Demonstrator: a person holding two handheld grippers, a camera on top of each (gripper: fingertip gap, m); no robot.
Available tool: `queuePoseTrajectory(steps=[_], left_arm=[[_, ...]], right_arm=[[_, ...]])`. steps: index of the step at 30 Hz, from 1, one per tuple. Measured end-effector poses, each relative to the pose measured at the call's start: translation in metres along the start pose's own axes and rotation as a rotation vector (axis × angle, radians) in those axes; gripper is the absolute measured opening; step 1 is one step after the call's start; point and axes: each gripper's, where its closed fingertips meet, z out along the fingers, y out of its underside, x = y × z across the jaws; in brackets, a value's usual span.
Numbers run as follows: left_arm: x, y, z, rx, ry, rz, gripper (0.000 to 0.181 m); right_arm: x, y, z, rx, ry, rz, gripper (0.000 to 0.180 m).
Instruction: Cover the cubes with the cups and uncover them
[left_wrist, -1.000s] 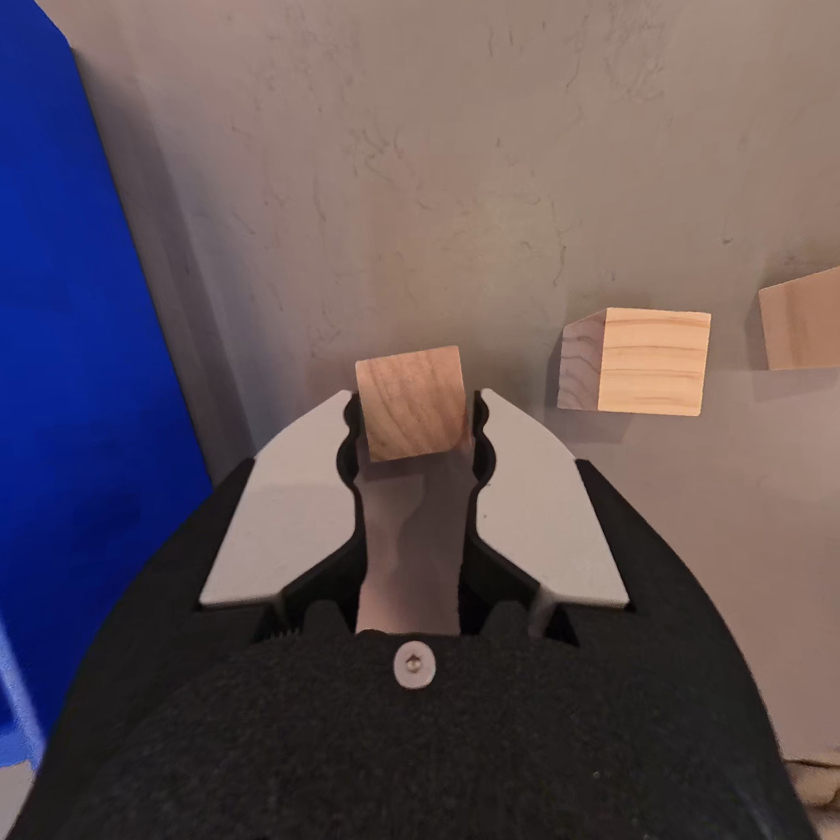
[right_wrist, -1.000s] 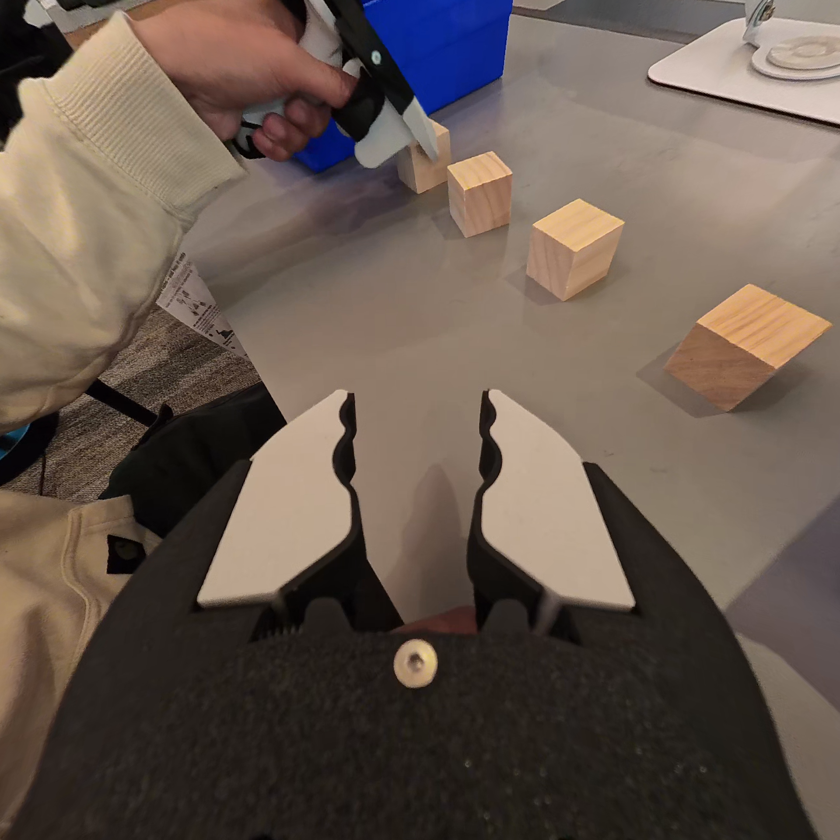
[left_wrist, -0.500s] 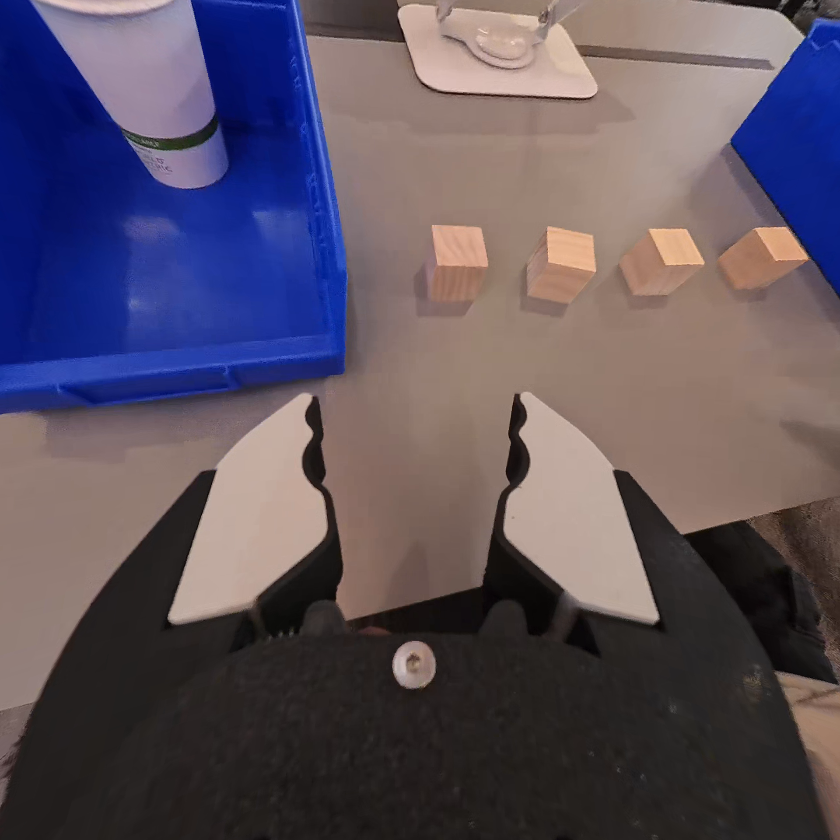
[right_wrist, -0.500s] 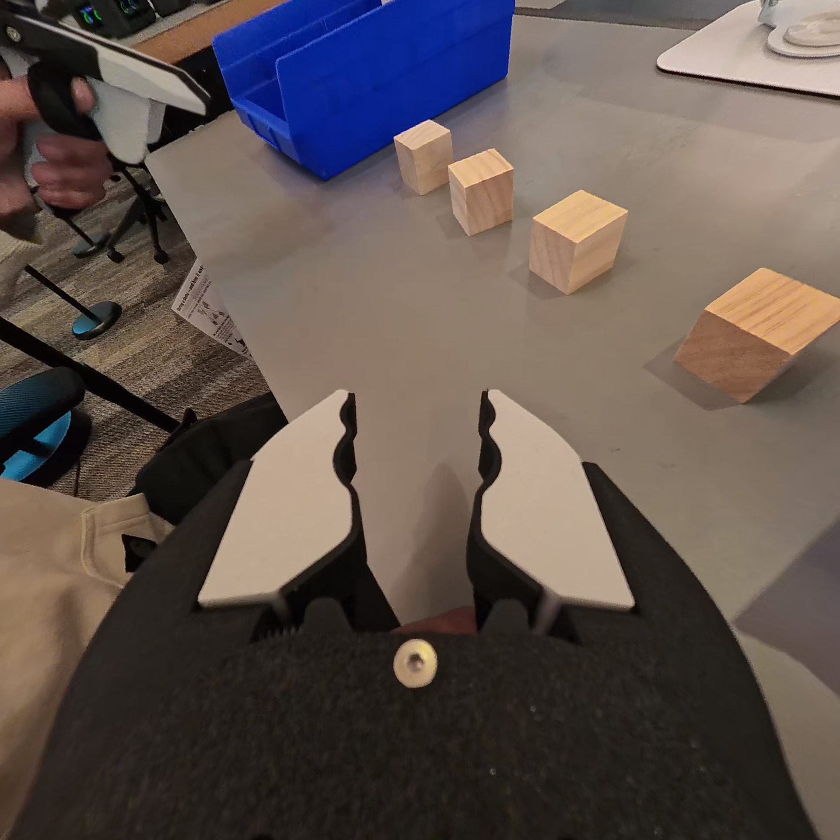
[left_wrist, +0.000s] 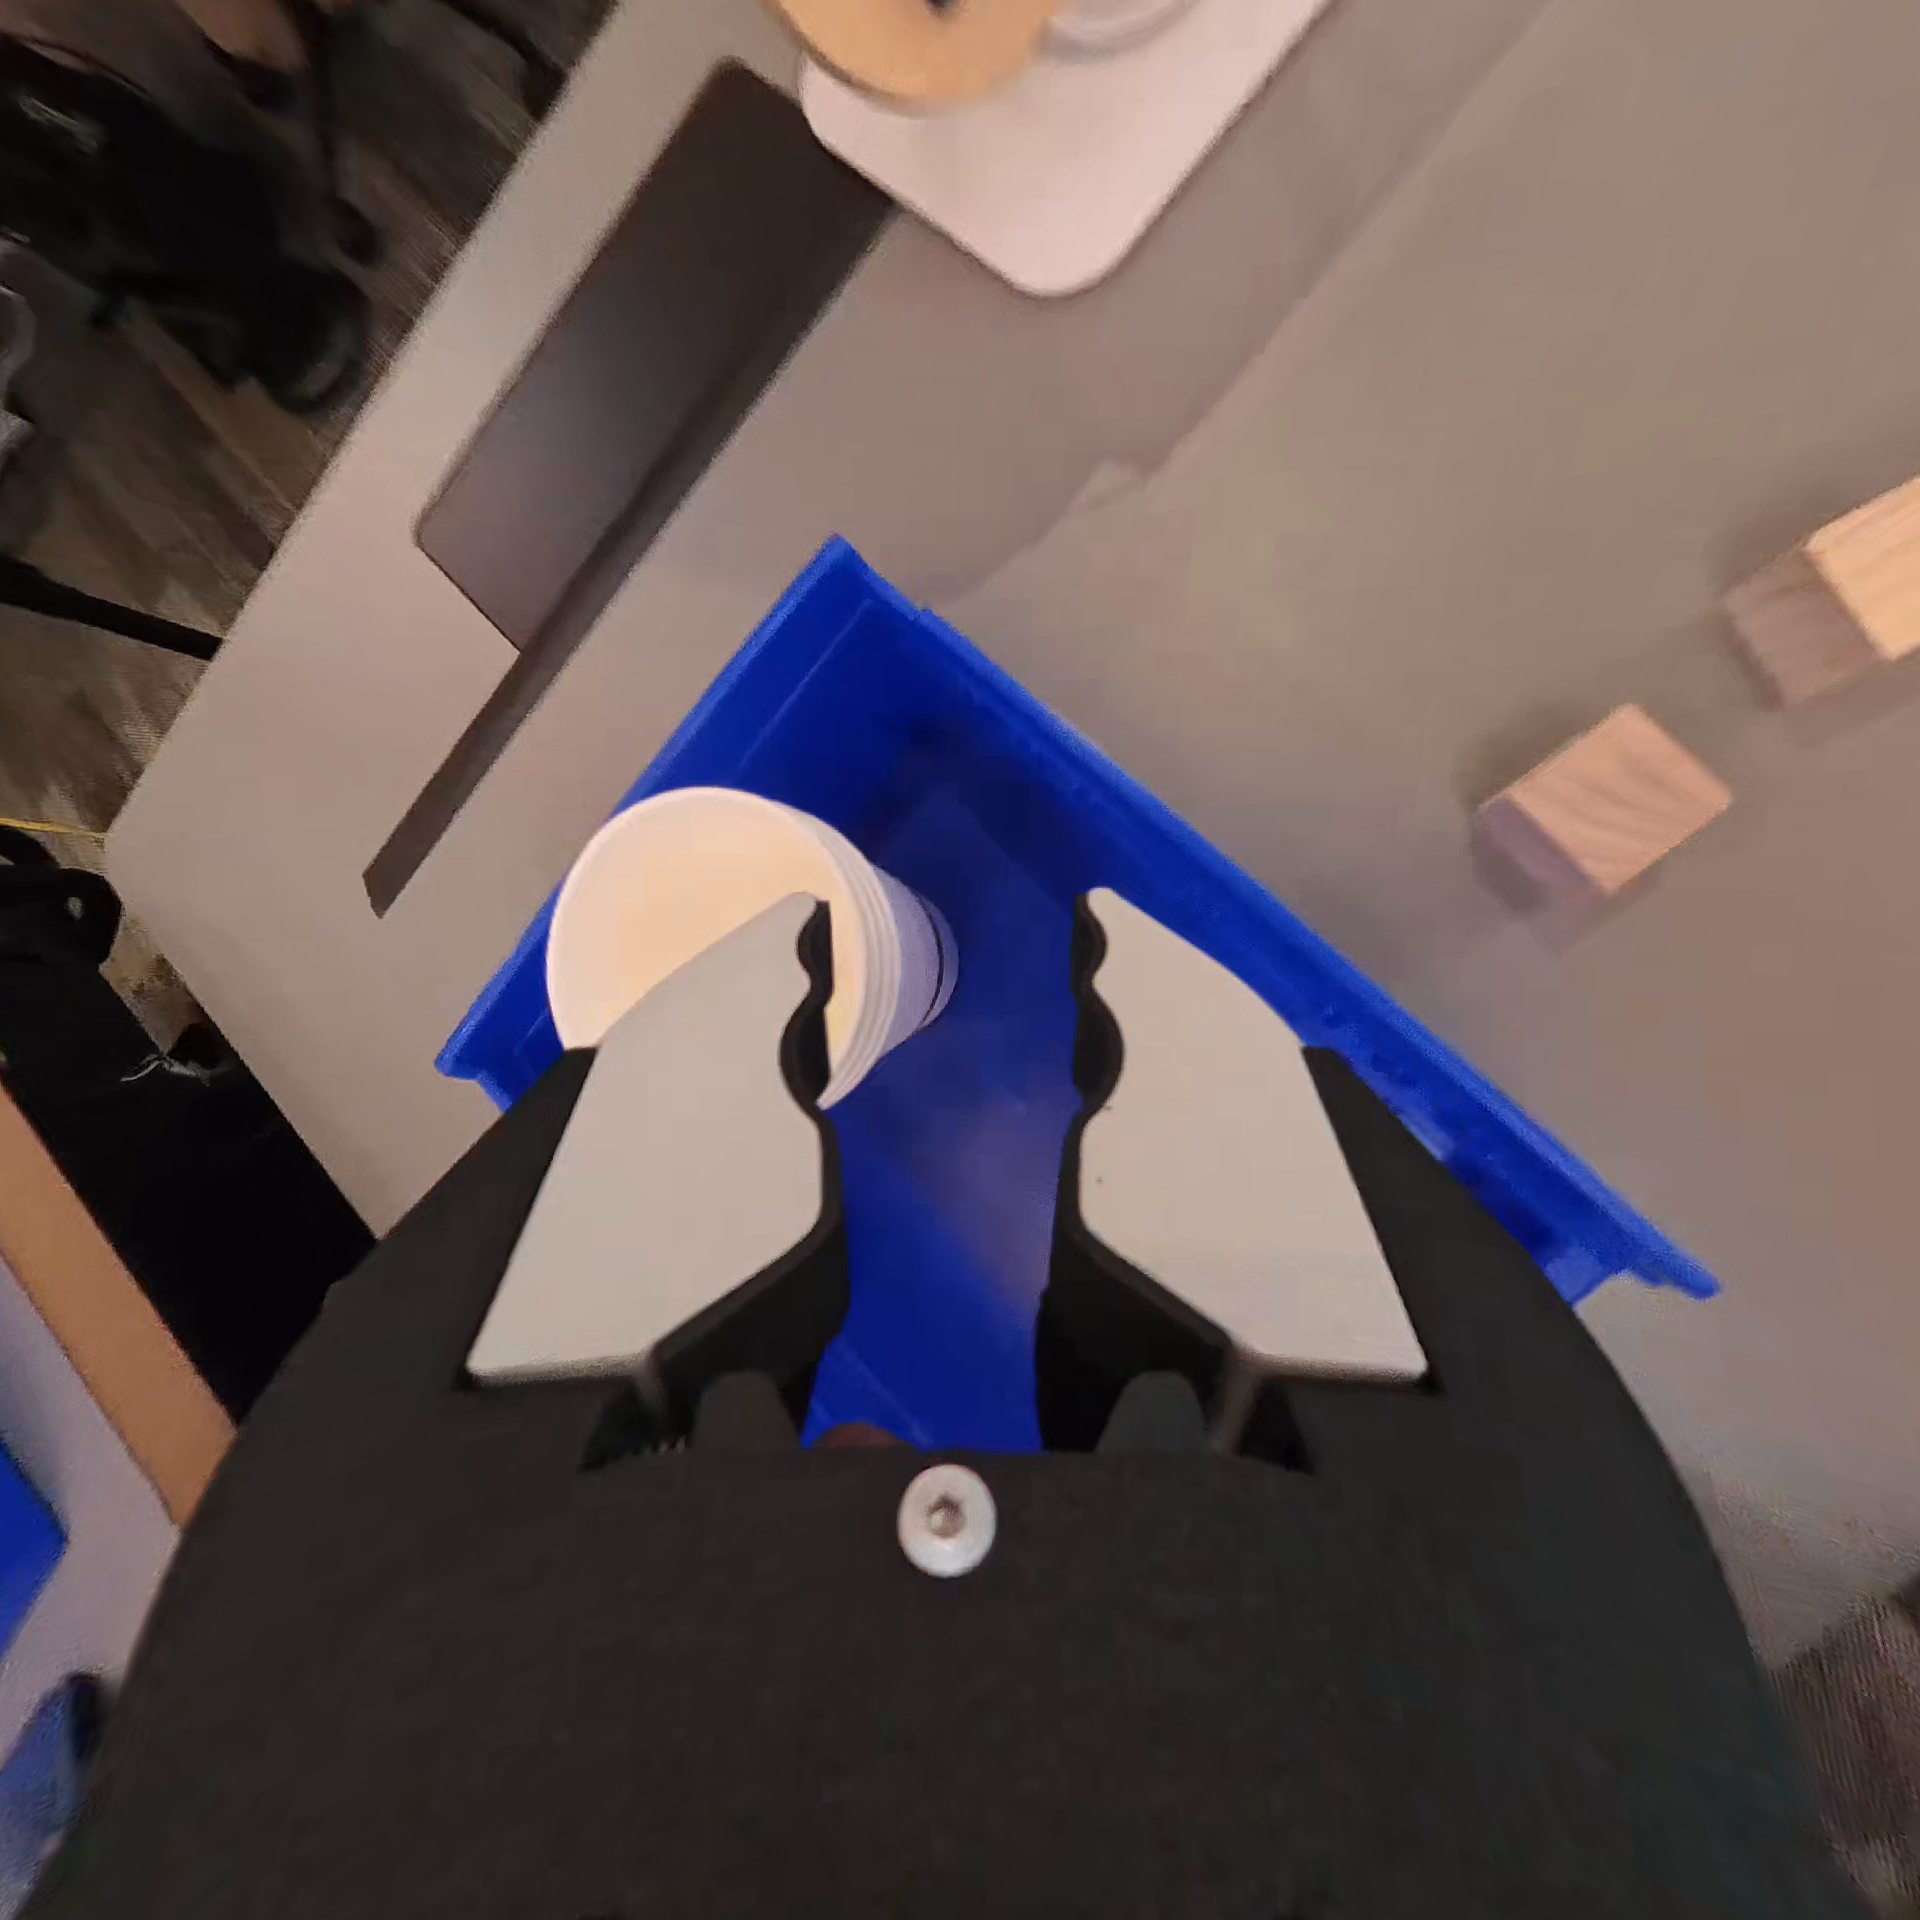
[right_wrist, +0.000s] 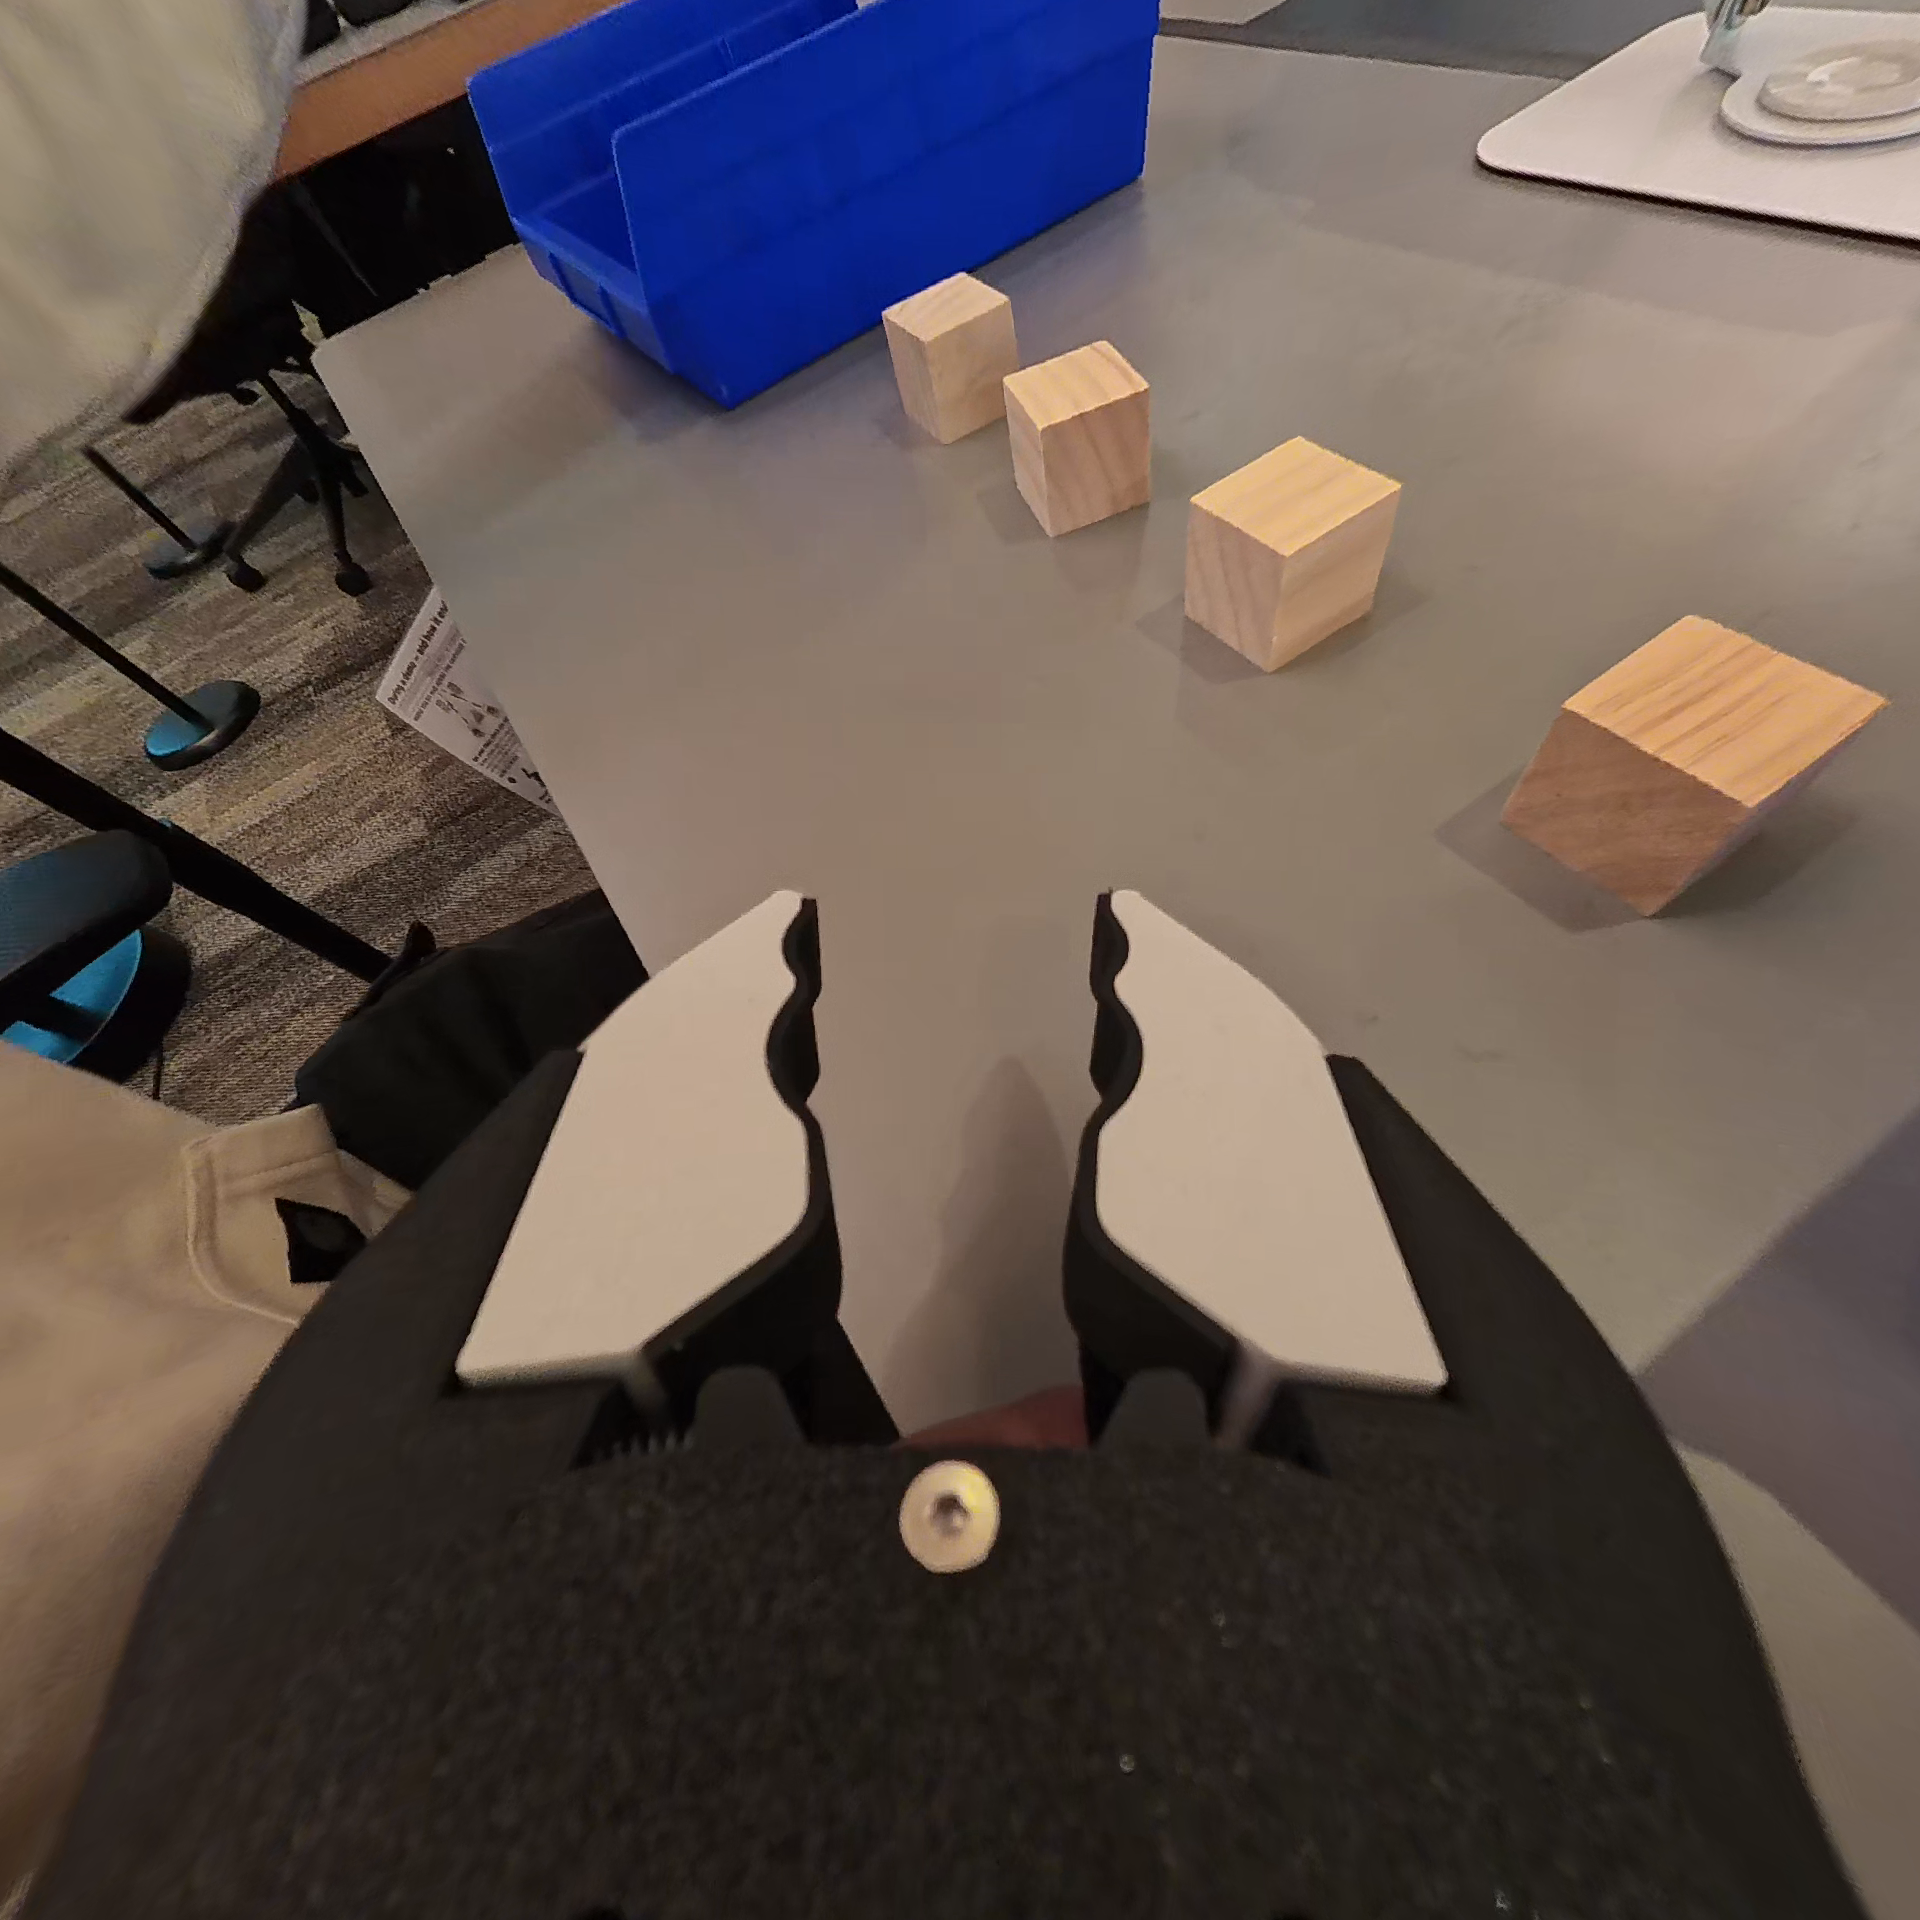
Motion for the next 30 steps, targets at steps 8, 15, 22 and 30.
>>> queuePoseTrajectory(steps=[8, 15, 22, 30], left_arm=[[-0.025, 0.028, 0.025, -0.251, 0.064, 0.057, 0.036], [-0.028, 0.045, 0.031, -0.294, 0.096, 0.046, 0.017], [-0.023, 0.043, 0.034, -0.298, 0.122, 0.06, 0.004], [-0.029, 0.034, 0.018, -0.304, 0.096, 0.085, 0.003]], right_arm=[[0.002, 0.01, 0.005, -0.025, 0.0, 0.015, 0.05], [0.003, 0.012, 0.006, -0.029, -0.003, 0.022, 0.05], [0.002, 0.012, 0.006, -0.034, -0.001, 0.016, 0.049], [0.002, 0.012, 0.006, -0.034, -0.005, 0.02, 0.049]])
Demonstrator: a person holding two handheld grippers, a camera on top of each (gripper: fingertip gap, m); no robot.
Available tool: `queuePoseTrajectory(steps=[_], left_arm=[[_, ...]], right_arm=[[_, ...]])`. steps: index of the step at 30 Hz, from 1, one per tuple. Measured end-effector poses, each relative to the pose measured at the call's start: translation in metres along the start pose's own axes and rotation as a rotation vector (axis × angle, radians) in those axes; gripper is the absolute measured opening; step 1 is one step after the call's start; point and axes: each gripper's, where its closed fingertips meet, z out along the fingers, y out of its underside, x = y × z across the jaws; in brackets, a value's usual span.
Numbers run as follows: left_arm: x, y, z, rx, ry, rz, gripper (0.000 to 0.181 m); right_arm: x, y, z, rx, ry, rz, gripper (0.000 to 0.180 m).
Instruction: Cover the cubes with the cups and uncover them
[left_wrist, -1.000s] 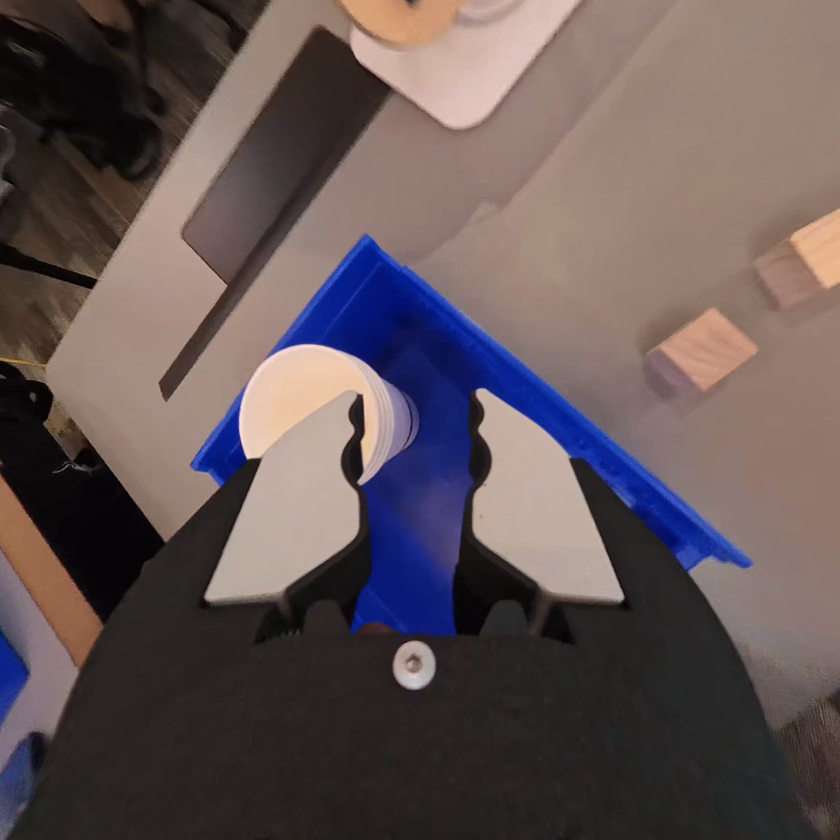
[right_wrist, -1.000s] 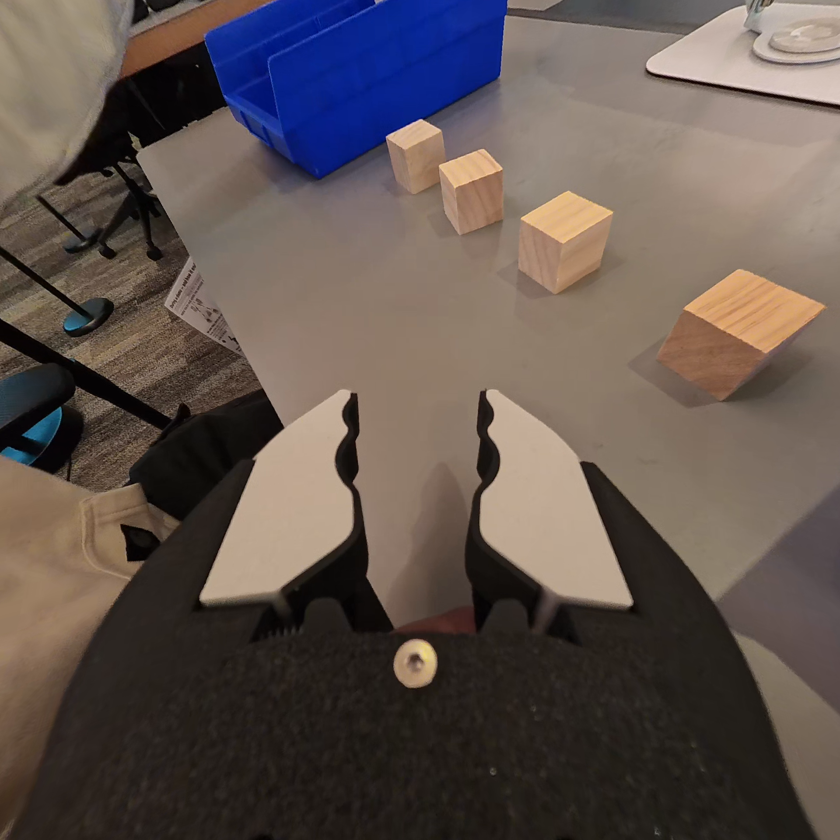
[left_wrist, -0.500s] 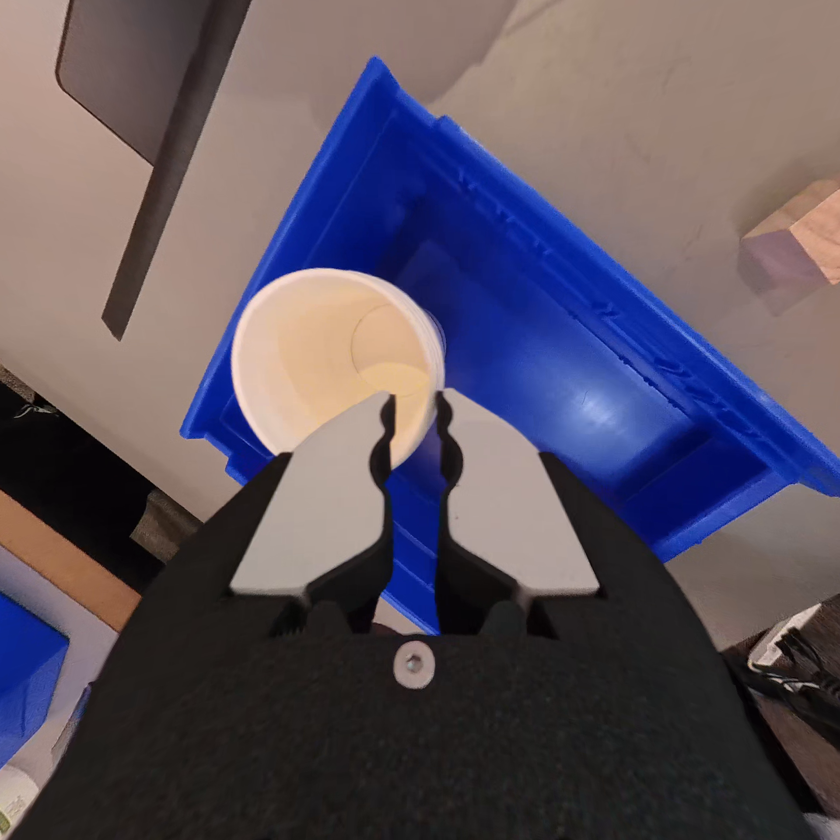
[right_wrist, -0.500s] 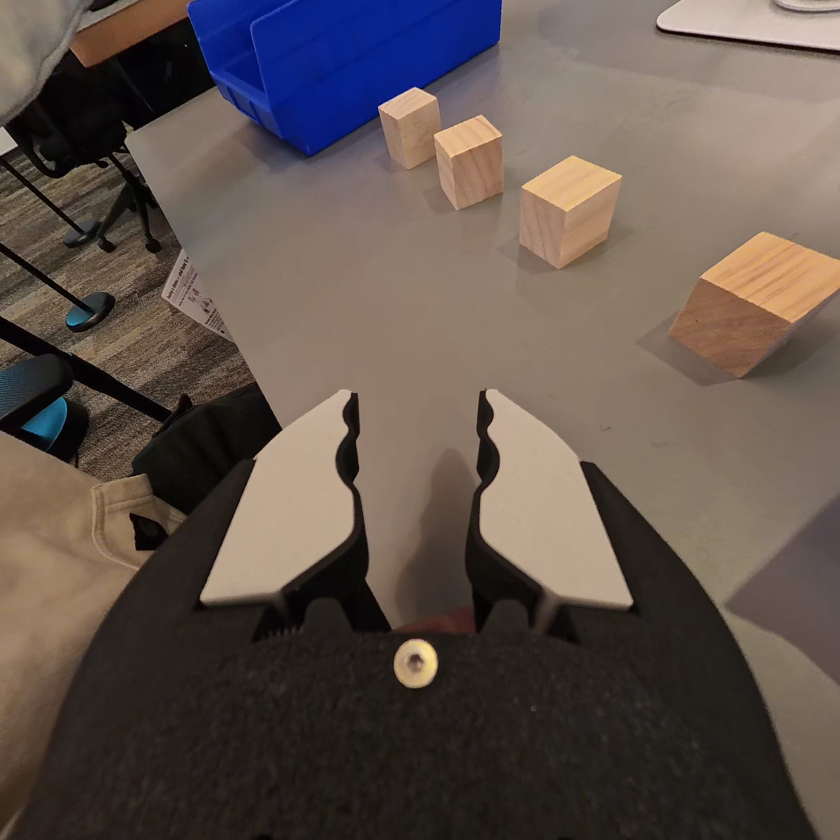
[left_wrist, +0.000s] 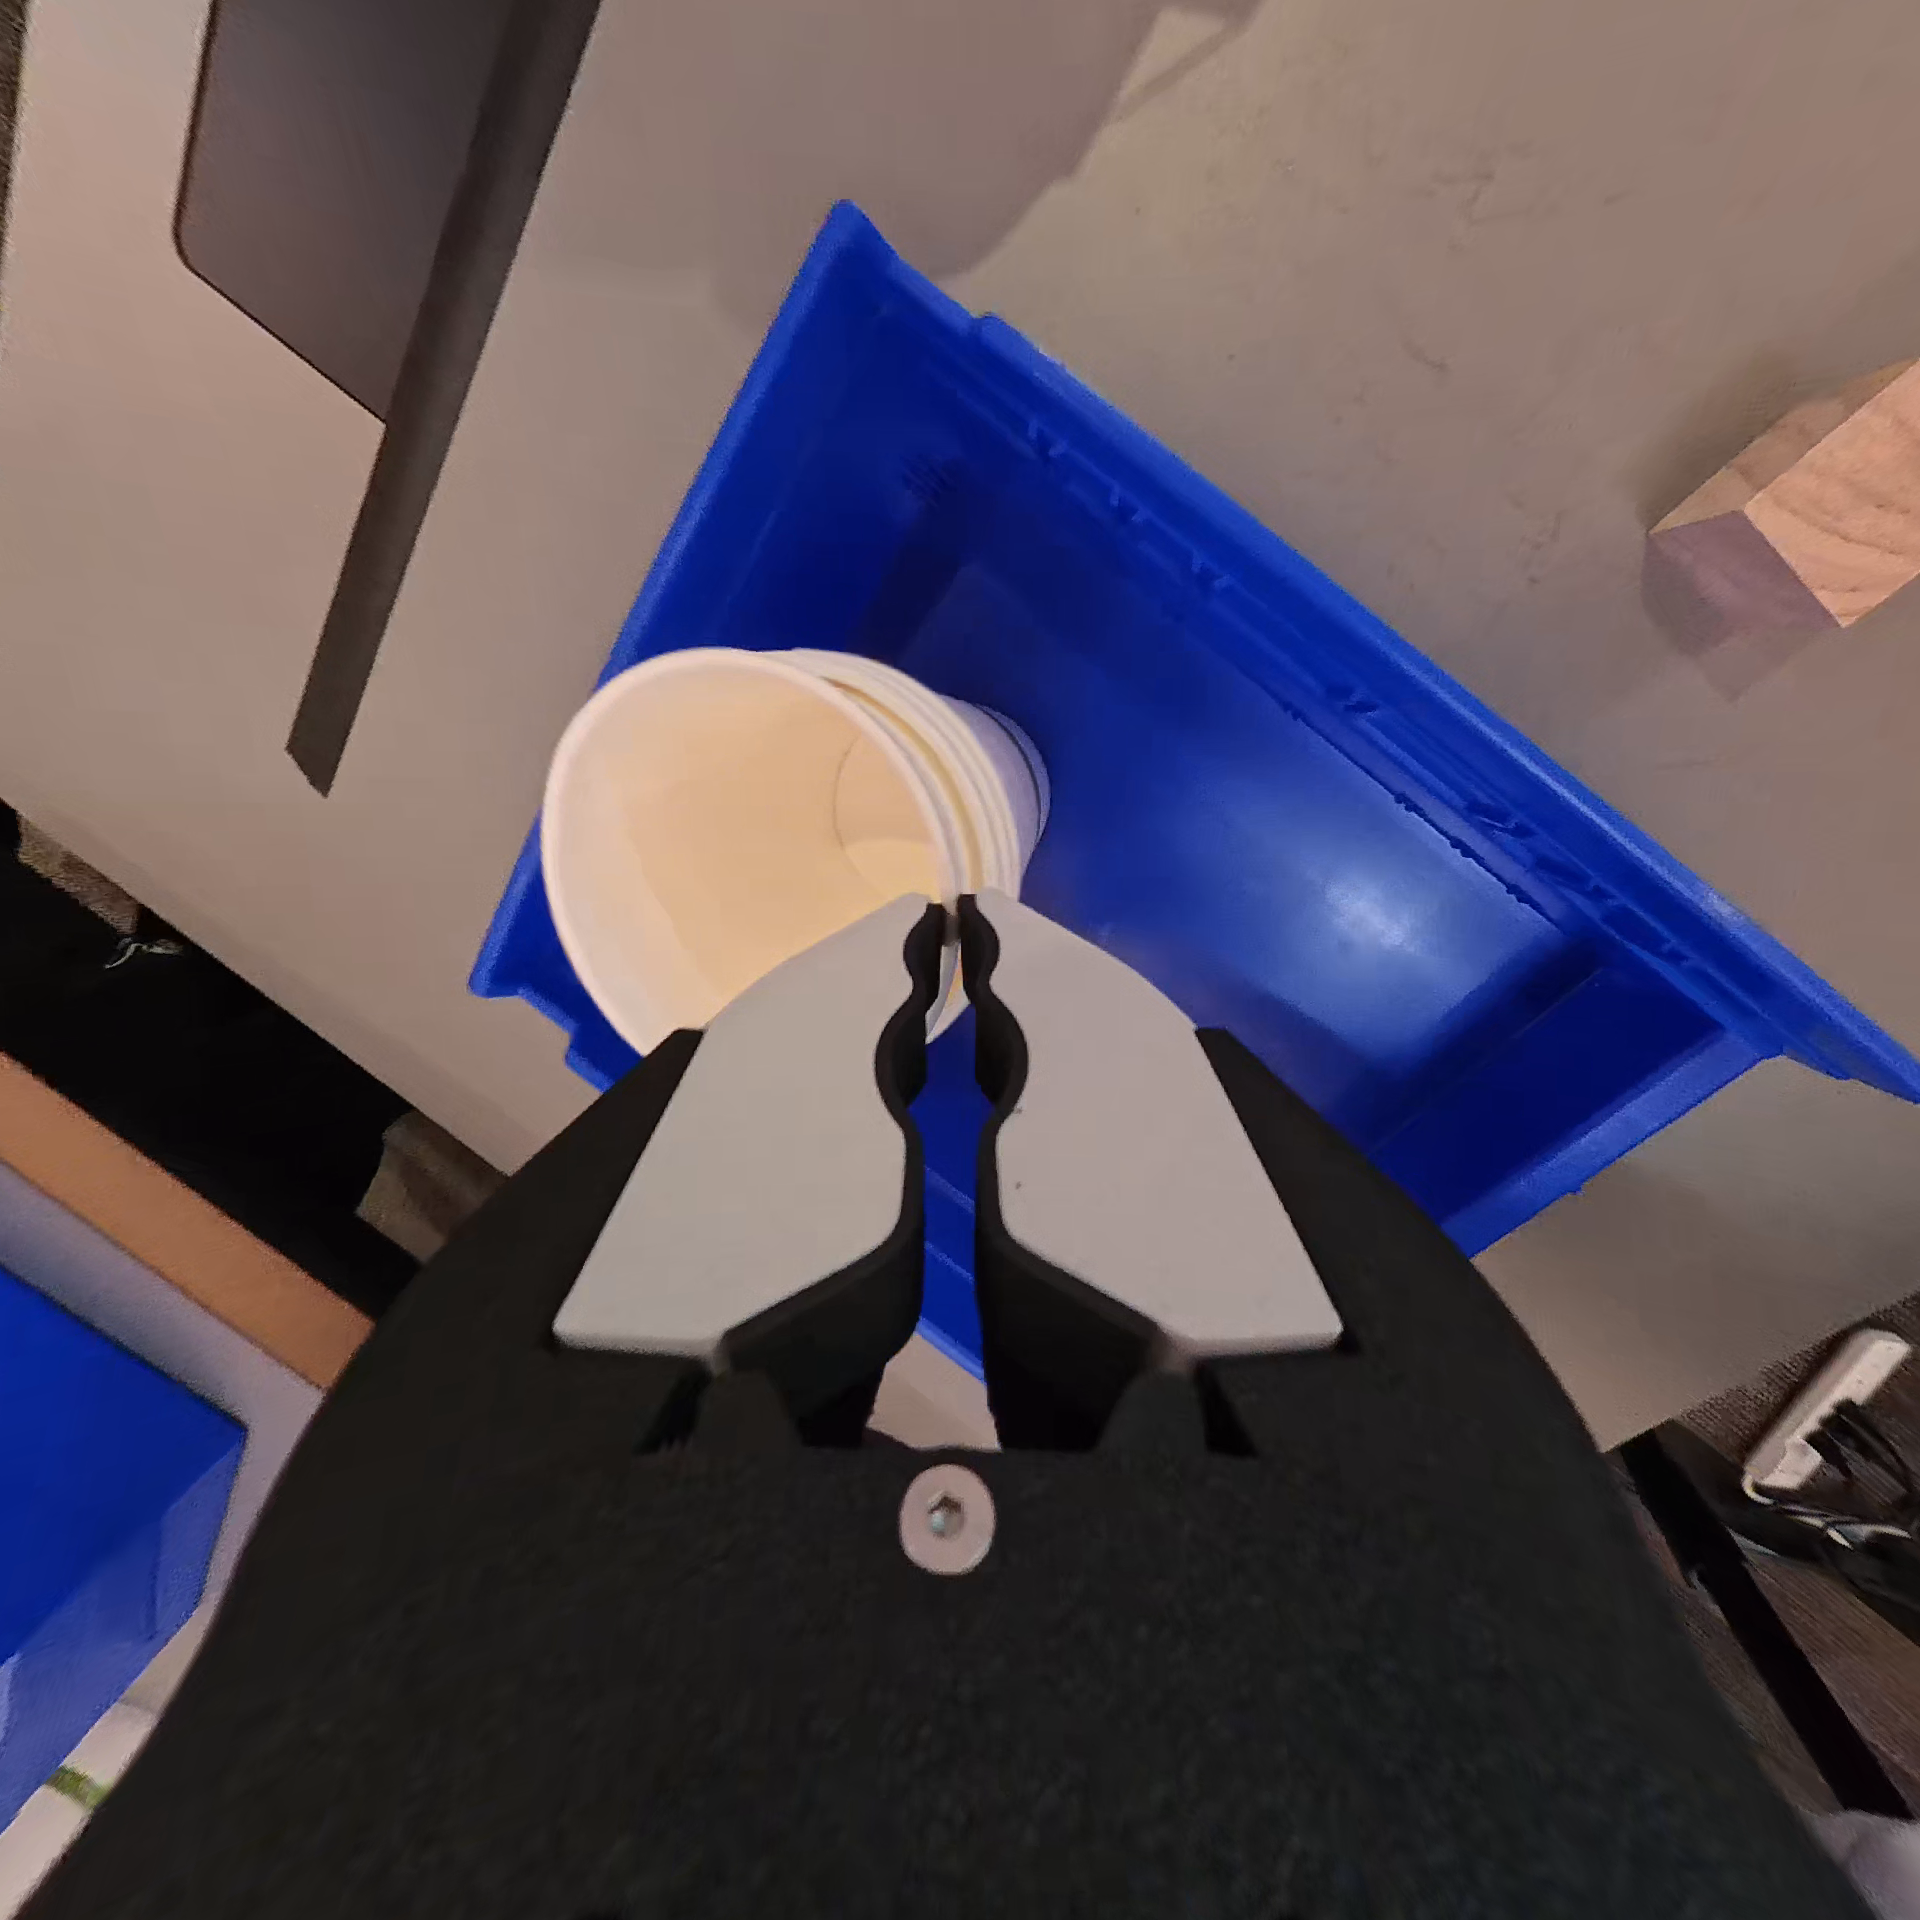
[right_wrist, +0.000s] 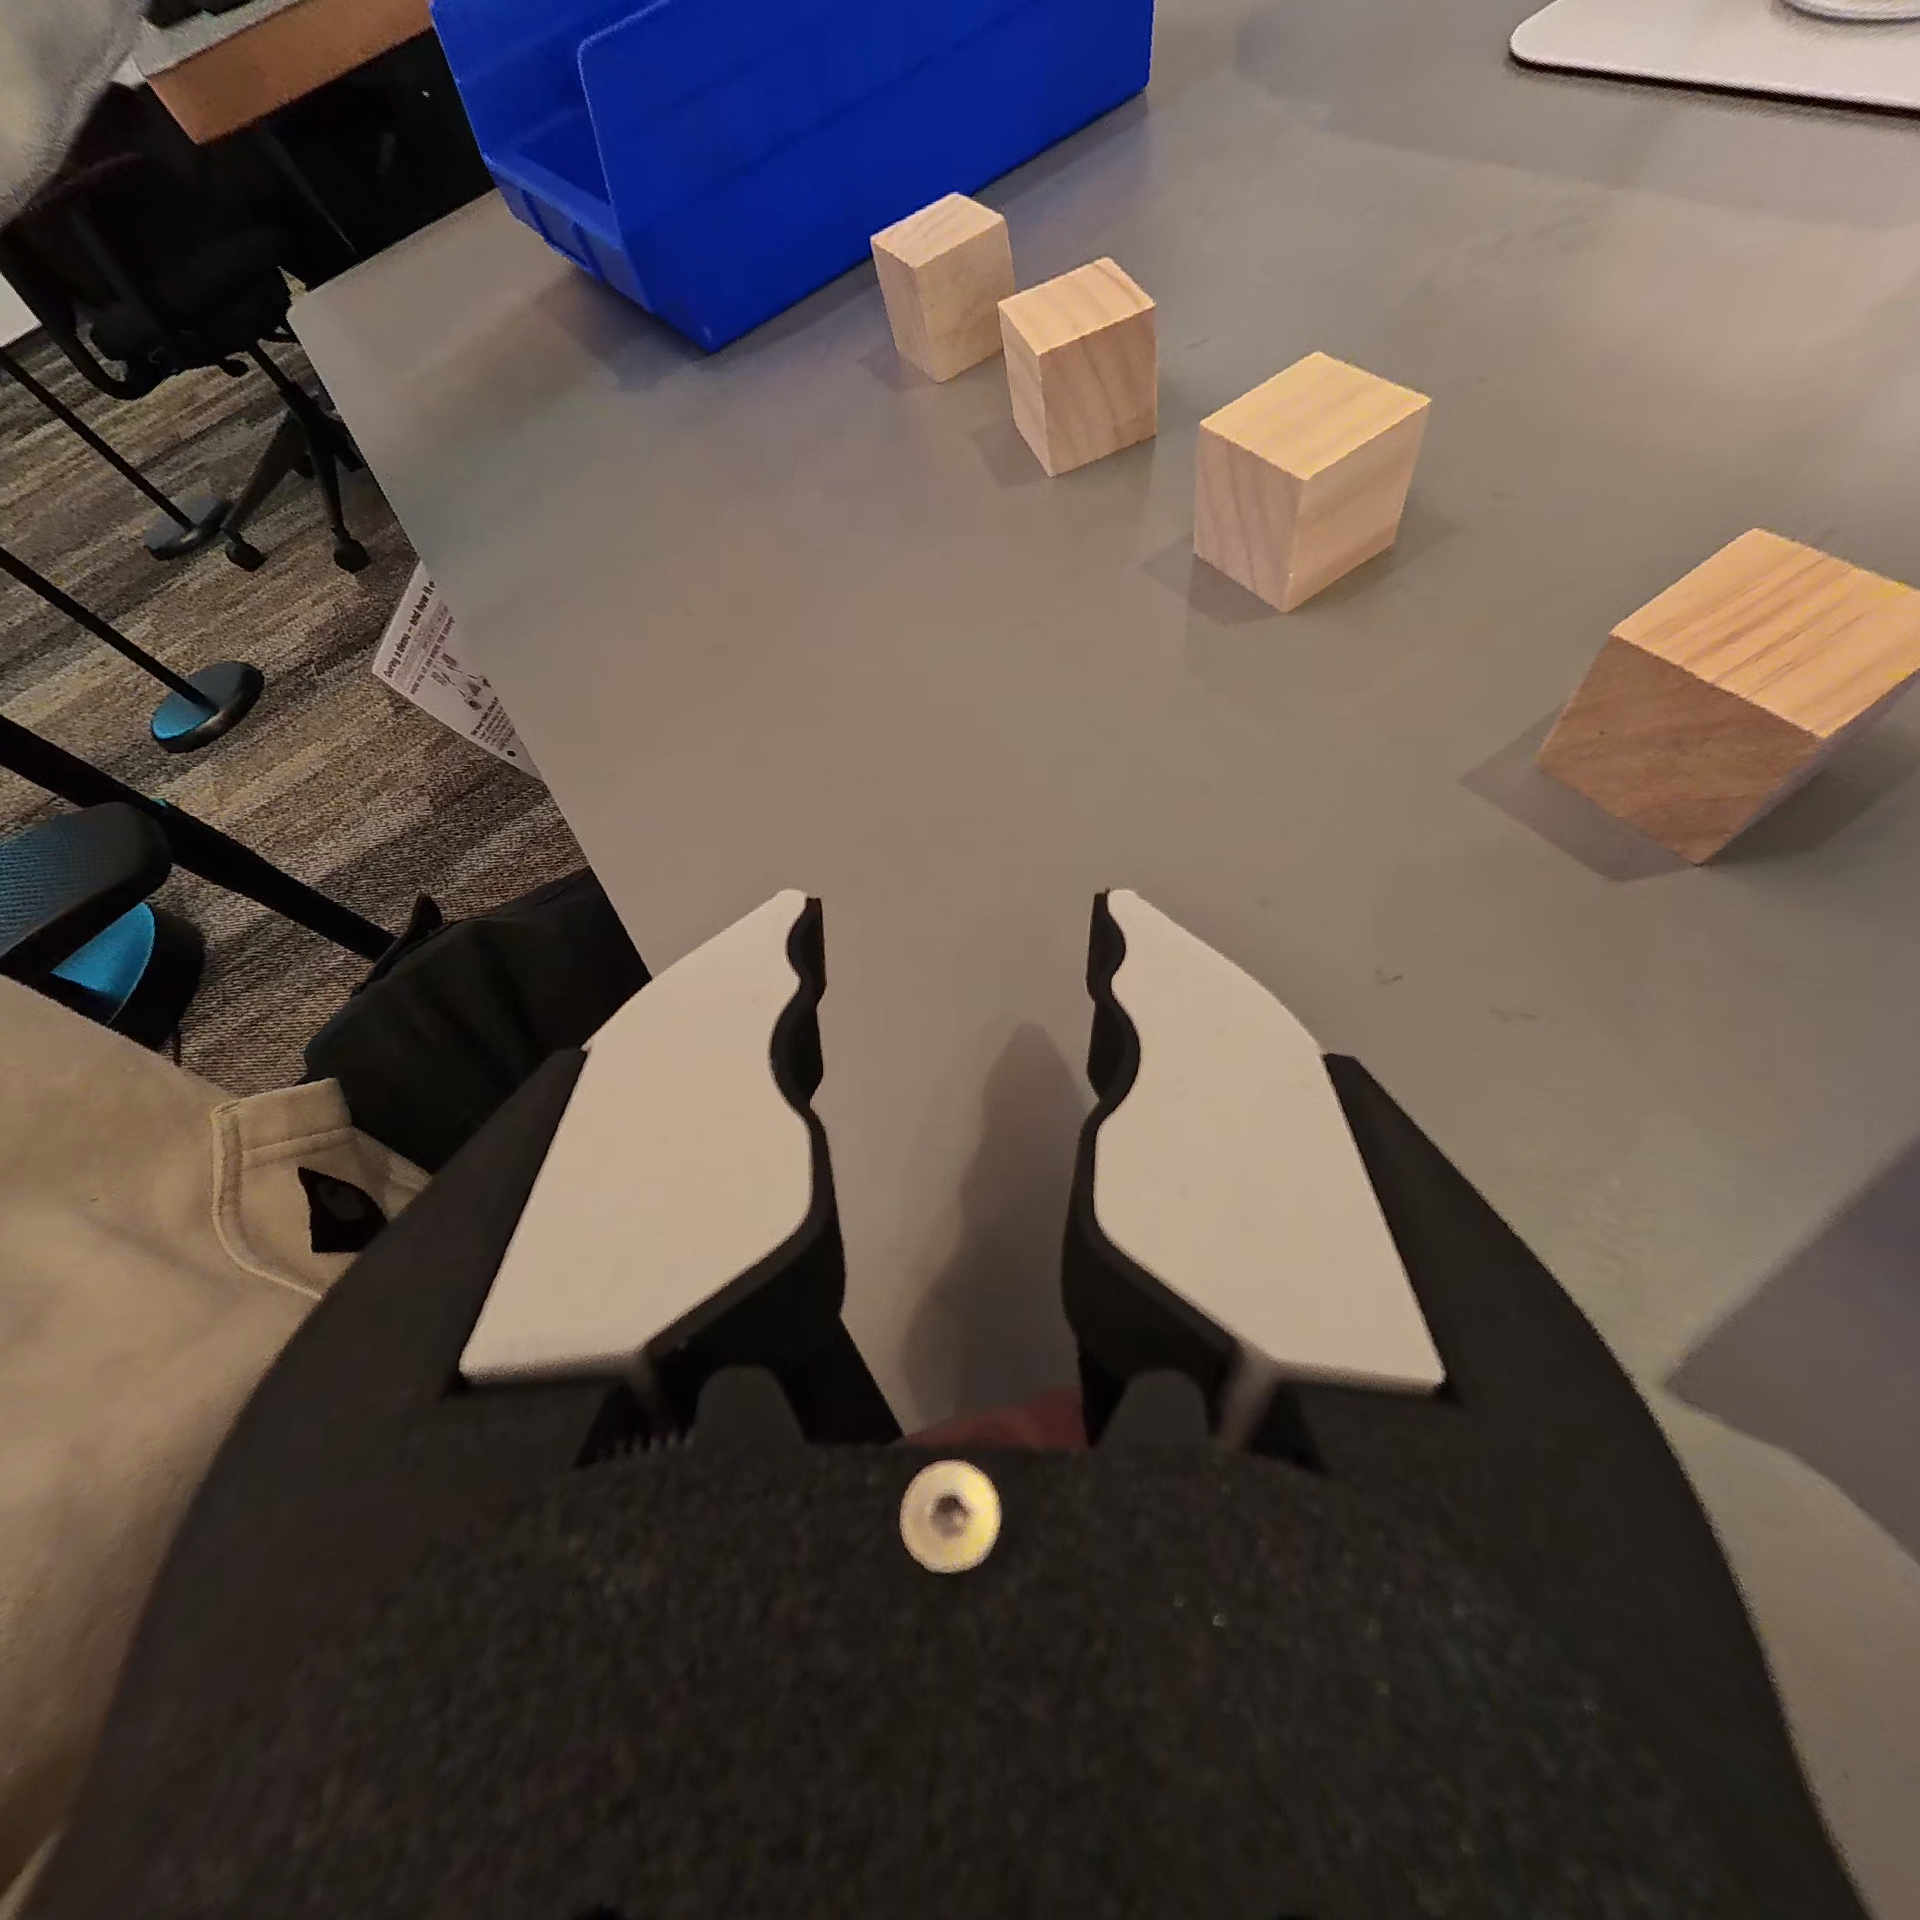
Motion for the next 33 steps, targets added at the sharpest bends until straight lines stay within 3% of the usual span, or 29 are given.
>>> queuePoseTrajectory(steps=[8, 13, 22, 27, 33], left_arm=[[-0.009, -0.006, -0.029, 0.012, -0.047, 0.009, 0.003], [-0.019, -0.016, -0.073, 0.052, -0.111, 0.024, 0.003], [-0.002, -0.047, -0.142, 0.266, -0.15, 0.064, 0.003], [0.039, -0.077, -0.158, 0.571, -0.05, 0.056, 0.003], [0.121, -0.113, -0.177, 1.043, 0.166, 0.004, 0.003]], right_arm=[[-0.002, -0.001, -0.001, -0.001, -0.004, -0.006, 0.048], [-0.002, -0.003, -0.002, 0.012, -0.01, 0.004, 0.048], [-0.007, -0.005, -0.001, 0.019, -0.022, 0.001, 0.048], [-0.01, -0.018, -0.001, 0.084, -0.077, 0.043, 0.048], [-0.005, -0.092, -0.002, 0.348, -0.278, 0.191, 0.049]])
